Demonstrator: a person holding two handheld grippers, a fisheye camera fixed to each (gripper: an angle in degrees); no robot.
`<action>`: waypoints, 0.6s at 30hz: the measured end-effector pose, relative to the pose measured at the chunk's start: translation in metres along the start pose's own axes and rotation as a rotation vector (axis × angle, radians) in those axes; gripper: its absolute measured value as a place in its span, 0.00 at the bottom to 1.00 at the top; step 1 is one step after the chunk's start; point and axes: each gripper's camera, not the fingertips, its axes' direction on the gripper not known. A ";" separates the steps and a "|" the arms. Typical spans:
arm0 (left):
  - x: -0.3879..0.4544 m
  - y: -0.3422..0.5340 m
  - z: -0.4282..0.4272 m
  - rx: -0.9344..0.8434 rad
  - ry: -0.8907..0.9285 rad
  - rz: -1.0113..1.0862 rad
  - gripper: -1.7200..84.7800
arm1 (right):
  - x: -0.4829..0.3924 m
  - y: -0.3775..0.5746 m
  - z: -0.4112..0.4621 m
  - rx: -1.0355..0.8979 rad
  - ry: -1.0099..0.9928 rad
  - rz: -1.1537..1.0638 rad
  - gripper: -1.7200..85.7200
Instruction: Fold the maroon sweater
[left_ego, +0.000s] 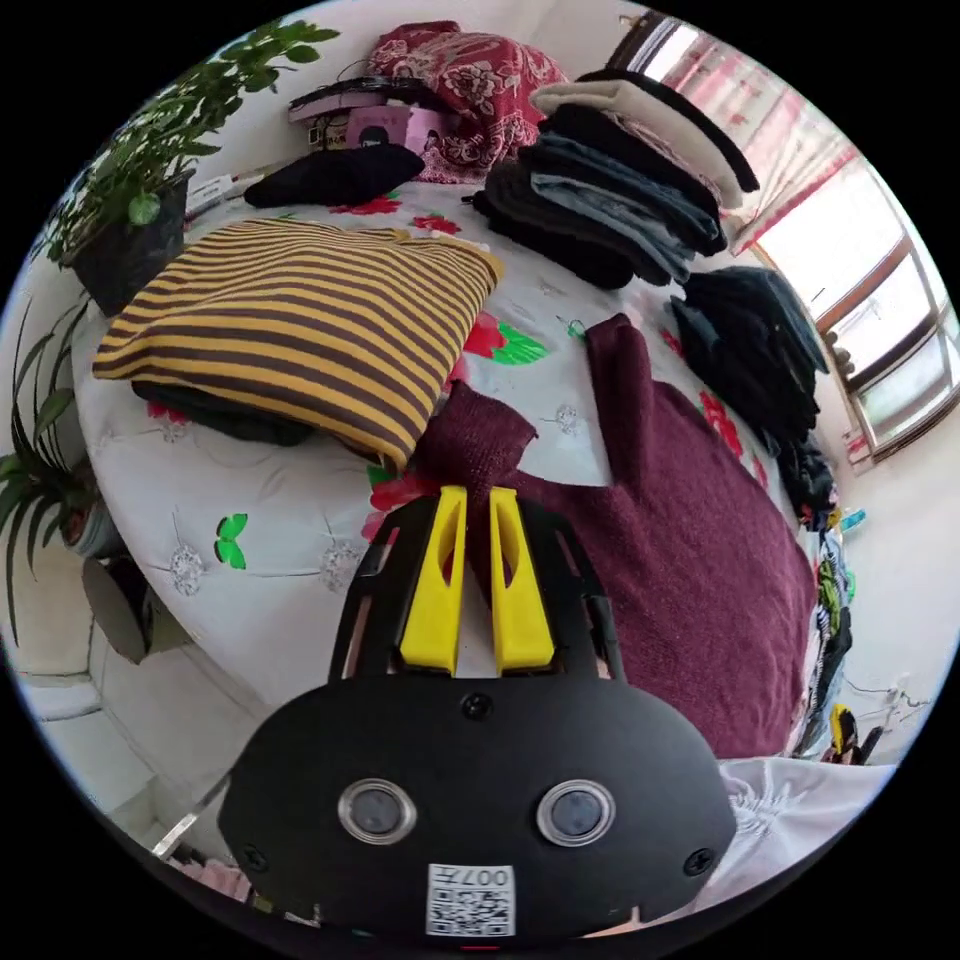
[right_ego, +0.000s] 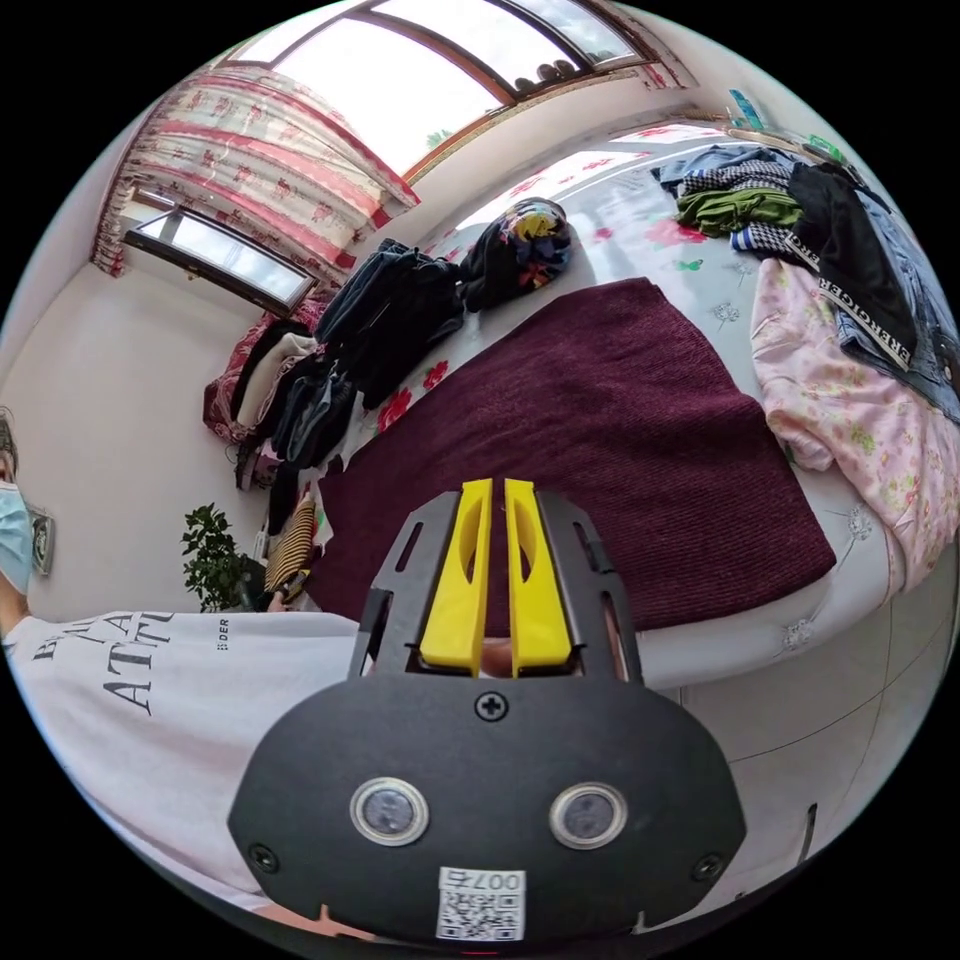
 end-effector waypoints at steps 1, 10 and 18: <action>-0.018 0.004 -0.009 0.030 0.084 -0.078 0.06 | -0.002 0.001 0.001 -0.002 -0.005 0.005 0.02; -0.021 0.012 -0.044 0.155 0.498 -0.041 0.05 | -0.038 -0.024 0.034 -0.068 -0.063 -0.084 0.03; 0.059 0.045 -0.022 -0.275 0.474 0.718 0.10 | -0.087 -0.044 0.104 -0.204 -0.076 -0.246 0.06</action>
